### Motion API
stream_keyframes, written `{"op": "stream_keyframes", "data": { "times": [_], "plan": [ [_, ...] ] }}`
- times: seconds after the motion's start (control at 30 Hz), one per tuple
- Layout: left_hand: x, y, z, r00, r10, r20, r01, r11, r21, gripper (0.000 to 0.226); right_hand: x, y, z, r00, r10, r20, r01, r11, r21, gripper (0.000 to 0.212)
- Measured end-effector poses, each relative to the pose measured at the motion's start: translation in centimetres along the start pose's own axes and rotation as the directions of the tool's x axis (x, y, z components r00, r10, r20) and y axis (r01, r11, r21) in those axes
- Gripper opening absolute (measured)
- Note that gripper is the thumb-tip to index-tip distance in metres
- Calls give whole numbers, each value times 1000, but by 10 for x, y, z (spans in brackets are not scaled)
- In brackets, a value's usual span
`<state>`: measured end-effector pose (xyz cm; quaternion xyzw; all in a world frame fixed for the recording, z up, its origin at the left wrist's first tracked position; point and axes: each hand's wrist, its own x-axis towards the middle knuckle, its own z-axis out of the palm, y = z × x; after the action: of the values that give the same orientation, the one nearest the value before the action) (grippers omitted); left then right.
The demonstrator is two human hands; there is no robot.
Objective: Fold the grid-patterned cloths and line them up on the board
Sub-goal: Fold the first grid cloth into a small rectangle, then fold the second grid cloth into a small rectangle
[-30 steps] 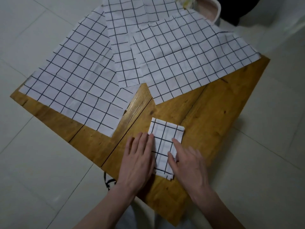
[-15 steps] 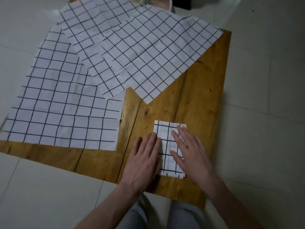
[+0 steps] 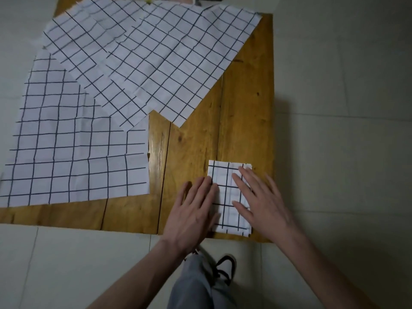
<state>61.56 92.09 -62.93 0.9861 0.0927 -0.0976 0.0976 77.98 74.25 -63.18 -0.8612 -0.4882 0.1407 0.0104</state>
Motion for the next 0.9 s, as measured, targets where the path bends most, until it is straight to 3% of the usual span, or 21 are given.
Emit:
{"op": "stream_keyframes", "data": {
  "times": [0.33, 0.5, 0.77, 0.9],
  "plan": [
    [7, 14, 1, 999, -51, -12, 51, 999, -19, 72, 5, 13, -6, 999, -34, 39, 31, 998, 63, 69],
    [5, 11, -13, 997, -56, -56, 53, 997, -60, 72, 7, 2, -30, 1000, -8, -22, 11, 991, 132, 71],
    [-41, -12, -96, 964, -215, -157, 194, 971, -137, 70, -5, -60, -112, 991, 90, -100, -57, 955, 293, 68],
    [-82, -21, -153, 924, -314, -220, 288, 947, -144, 69, -18, -103, -161, 994, 90, -56, -66, 938, 340, 73]
  ]
}}
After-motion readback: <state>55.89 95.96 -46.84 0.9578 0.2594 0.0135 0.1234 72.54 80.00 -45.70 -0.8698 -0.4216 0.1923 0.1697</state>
